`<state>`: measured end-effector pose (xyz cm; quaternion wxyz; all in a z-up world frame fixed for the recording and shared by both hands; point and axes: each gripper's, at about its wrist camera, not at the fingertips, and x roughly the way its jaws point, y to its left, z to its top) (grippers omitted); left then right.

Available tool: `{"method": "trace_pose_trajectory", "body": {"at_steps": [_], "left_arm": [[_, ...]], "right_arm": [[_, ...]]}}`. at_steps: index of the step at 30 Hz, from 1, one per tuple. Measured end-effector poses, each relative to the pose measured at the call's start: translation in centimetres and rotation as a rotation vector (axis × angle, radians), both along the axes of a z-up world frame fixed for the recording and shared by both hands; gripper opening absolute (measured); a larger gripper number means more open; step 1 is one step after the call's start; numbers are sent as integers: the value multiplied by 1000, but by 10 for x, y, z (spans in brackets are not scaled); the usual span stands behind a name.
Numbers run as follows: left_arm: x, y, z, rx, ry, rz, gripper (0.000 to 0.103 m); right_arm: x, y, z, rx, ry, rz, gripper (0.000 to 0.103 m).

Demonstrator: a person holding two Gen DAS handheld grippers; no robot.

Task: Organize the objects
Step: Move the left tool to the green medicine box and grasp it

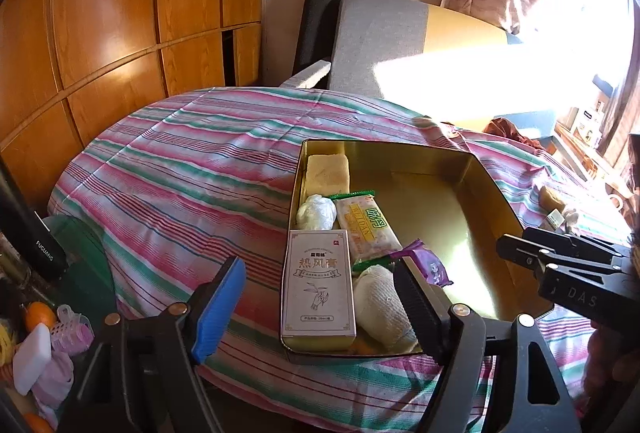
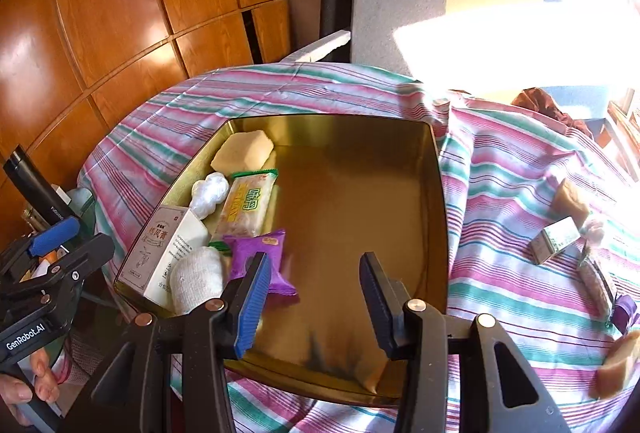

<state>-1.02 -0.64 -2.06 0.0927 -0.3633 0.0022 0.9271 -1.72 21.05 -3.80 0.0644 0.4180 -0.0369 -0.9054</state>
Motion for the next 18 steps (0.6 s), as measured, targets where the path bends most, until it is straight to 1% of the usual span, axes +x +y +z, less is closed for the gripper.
{"method": "trace_pose_trajectory", "body": {"at_steps": [6, 12, 15, 18], "left_arm": [[2, 15, 2, -18, 2, -36, 77], [0, 36, 4, -38, 3, -86, 77], [0, 48, 6, -41, 7, -118, 77], [0, 63, 9, -44, 15, -154, 77]], "right_arm": [[8, 41, 8, -7, 24, -79, 46], [15, 100, 14, 30, 32, -186, 46], [20, 140, 18, 54, 45, -270, 46], [29, 189, 23, 84, 57, -387, 46]]}}
